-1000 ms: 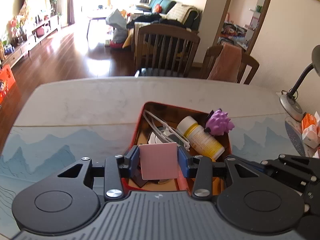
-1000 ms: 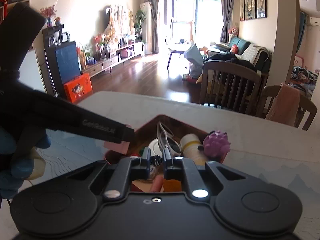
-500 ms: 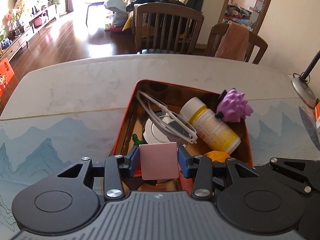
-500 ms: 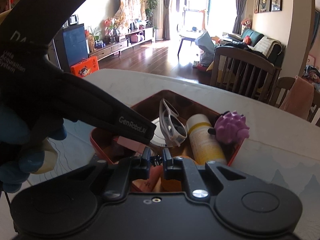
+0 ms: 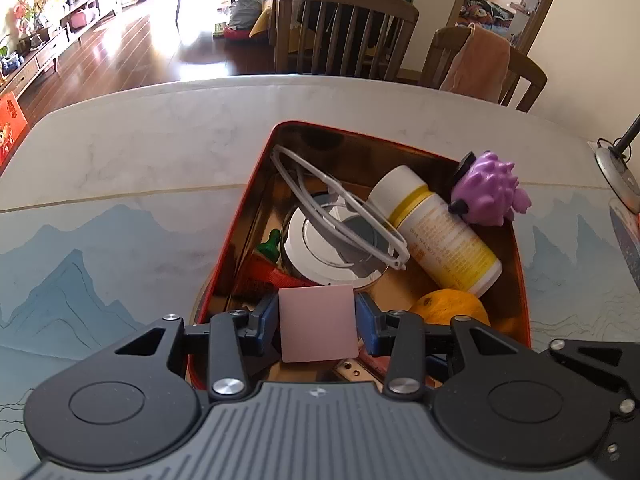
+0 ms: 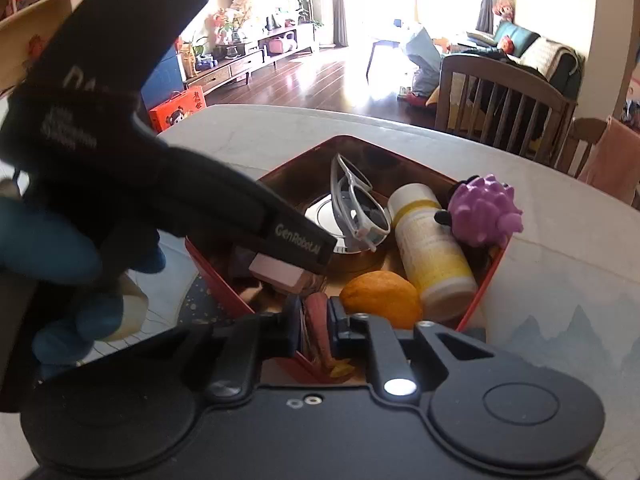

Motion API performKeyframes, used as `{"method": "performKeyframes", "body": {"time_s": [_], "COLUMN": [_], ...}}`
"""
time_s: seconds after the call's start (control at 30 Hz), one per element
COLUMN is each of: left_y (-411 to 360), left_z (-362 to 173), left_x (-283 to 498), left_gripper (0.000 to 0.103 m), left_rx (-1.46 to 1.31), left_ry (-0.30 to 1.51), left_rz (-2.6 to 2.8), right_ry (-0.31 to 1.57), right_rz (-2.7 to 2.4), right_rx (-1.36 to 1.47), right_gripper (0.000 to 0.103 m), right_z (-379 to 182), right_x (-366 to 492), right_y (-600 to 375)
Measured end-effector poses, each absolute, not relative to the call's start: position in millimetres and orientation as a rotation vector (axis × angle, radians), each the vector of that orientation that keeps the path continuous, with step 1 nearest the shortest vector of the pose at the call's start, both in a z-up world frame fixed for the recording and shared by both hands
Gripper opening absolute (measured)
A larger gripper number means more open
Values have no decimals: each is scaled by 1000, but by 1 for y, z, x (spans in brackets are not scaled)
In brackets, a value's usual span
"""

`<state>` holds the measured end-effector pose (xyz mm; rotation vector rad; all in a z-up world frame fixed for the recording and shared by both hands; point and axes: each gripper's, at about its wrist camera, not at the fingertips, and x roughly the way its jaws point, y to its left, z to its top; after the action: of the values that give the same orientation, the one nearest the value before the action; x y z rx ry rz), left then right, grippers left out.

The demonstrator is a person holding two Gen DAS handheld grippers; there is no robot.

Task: Organize rigid objects

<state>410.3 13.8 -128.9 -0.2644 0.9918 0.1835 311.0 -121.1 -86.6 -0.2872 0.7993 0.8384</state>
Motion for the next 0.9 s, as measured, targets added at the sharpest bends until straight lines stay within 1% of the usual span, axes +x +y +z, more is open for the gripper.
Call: {"method": "performKeyframes", "body": {"time_s": [0.2,0.33,0.4,0.43,0.47,0.5,0.53,0.7,0.77,0.8,0.87,0.9], "left_y": [15,15,14,14,15,15,15,19,19,19,18,17], "left_z": [-130,-126,-122,-120,-117,-114,-112,-98,-90,-86,-78,-74], "left_x": [406,399,393,389,386,382,378,357,347,341,331,325], "left_gripper": [41,42,50,56,61,62,64,65,68,69,70,70], "left_rx": [-276,-273,-271,-269,-267,-264,-262,-259,-247,-237,-228,-221], "left_ry": [995,984,971,959,948,937,929,890,871,861,840,831], "left_rz": [176,170,167,163,161,160,162,162,166,170,156,154], "right_ry": [827,815,799,796,793,788,783,759,743,735,722,717], "right_rz": [820,810,794,787,780,771,761,728,717,713,705,701], "right_rx": [-218,-186,-172,-167,-162,-158,-155,-128,-122,-118,-108,-102], "right_gripper": [21,31,33,35,36,37,38,48,57,59,66,68], "right_z": [-81,-74,-70,-69,-67,-65,-63,-51,-45,-43,-39,-36], "right_x": [313,310,308,307,306,306,304,298,293,290,285,282], "right_y": [-132,-140,-144,-146,-148,-149,-152,-158,-160,-161,-163,-164]}}
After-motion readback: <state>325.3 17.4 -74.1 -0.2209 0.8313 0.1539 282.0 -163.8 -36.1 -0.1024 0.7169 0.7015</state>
